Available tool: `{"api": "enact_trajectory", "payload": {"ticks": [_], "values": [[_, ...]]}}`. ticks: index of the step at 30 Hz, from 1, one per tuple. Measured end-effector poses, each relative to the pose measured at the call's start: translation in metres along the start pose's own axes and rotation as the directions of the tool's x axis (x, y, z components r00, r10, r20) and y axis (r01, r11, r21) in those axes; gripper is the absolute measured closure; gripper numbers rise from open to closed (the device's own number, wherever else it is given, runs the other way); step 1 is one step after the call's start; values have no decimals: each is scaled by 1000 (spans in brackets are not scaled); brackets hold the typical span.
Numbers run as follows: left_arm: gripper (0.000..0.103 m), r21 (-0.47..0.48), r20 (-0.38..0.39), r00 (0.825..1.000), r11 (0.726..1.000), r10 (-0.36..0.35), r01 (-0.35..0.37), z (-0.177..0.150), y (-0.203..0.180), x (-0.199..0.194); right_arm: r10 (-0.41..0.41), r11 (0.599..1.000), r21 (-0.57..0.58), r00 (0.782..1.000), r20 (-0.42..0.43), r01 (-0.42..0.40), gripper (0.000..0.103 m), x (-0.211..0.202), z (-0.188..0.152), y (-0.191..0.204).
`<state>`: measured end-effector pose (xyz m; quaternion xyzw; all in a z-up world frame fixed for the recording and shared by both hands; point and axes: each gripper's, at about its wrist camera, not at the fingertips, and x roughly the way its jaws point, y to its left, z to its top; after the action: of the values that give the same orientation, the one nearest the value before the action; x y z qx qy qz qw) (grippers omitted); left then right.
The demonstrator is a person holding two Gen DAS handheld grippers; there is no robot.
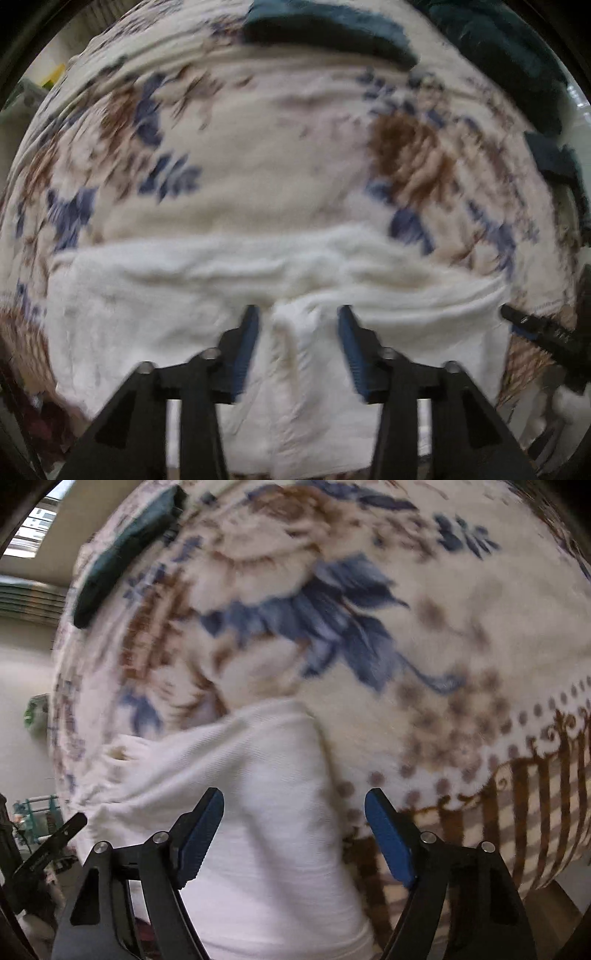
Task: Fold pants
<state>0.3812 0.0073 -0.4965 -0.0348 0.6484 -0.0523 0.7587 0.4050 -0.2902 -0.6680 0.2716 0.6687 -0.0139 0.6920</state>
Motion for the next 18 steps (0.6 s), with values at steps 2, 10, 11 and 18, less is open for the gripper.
{"api": "enact_trajectory", "payload": {"ticks": [2, 10, 11, 18], "values": [[52, 29, 0, 1000, 1000, 4, -4, 17, -10, 17, 14, 1000, -12, 1000, -9, -14, 22, 2, 6, 6], [44, 84, -125, 991, 996, 54, -43, 61, -24, 110, -55, 998, -25, 992, -116, 52, 22, 49, 34, 11], [44, 62, -131, 991, 998, 39, -31, 64, -20, 113, -57, 998, -17, 990, -126, 55, 22, 54, 37, 9], [43, 13, -126, 992, 1000, -18, 19, 64, -5, 101, -20, 998, 61, 989, -144, 29, 22, 57, 46, -6]]}}
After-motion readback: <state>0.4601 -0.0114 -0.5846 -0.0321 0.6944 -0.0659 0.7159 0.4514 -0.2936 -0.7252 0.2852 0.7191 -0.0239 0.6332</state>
